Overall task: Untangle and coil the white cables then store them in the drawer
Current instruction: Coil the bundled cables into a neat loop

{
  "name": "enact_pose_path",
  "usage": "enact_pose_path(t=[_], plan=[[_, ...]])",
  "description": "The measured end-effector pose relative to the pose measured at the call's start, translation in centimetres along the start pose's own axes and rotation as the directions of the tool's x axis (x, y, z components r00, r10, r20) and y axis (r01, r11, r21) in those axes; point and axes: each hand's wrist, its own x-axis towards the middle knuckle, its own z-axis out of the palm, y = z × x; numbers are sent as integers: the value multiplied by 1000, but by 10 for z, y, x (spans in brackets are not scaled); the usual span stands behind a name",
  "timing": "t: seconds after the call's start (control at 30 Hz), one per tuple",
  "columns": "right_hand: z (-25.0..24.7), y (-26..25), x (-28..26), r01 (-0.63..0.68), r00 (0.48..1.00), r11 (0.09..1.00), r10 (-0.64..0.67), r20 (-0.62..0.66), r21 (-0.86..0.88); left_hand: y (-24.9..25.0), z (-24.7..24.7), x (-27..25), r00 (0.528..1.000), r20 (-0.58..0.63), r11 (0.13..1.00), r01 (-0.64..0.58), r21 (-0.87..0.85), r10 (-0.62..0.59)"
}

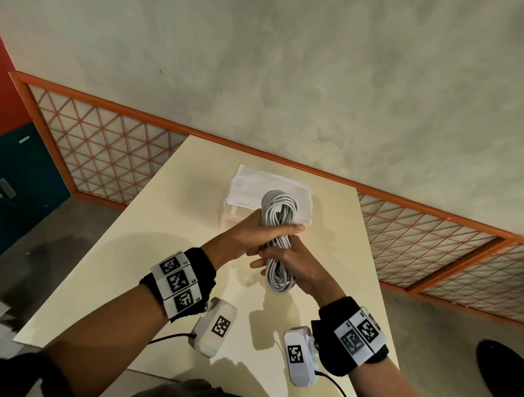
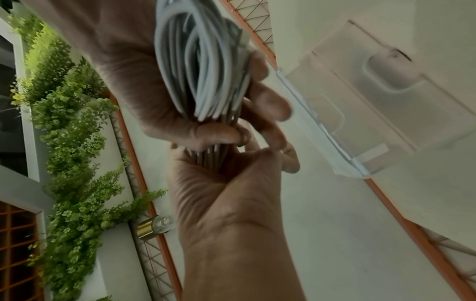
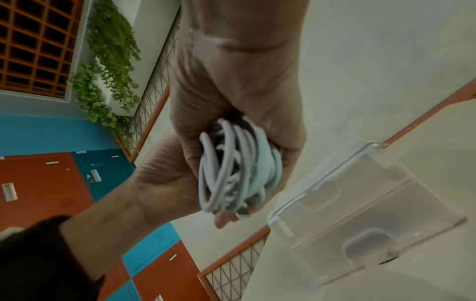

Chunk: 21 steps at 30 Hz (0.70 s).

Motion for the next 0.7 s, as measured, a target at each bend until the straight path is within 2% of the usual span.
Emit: enact_pose_path(t=[0.13,0.23,0.37,0.5,0.53,0.63,0.7], plan=[[5,-1,-4,5,996,1000,-6,-88,-12,3,-1,-3,1000,21,998,3,-57,-2],[6,-1,-3,26,986,995,-40,-160,-92,2,0,-4,1000,16,995,17,-100,-15],[2,2,-2,-7,978,995,-13,-208,-98,1,7,-4,1000,18,990,19,-141,-17],[-2,6,-5,-26,983,995,7,-184,-99,-3,-2,-8,981,195,974,65,-218,-21],[-3,6,-7,-27,986,994,10,-168,-102,-4,-5,-7,979,204,965,56,-256,-3],[-4,7,-10,-47,993,991,34,-112,-121,-10,-9,2,995,63,879,-44,-476,84],[-3,6,-12,-58,996,991,50,-73,-121,-10,-6,4,987,-4,821,-138,-554,163]])
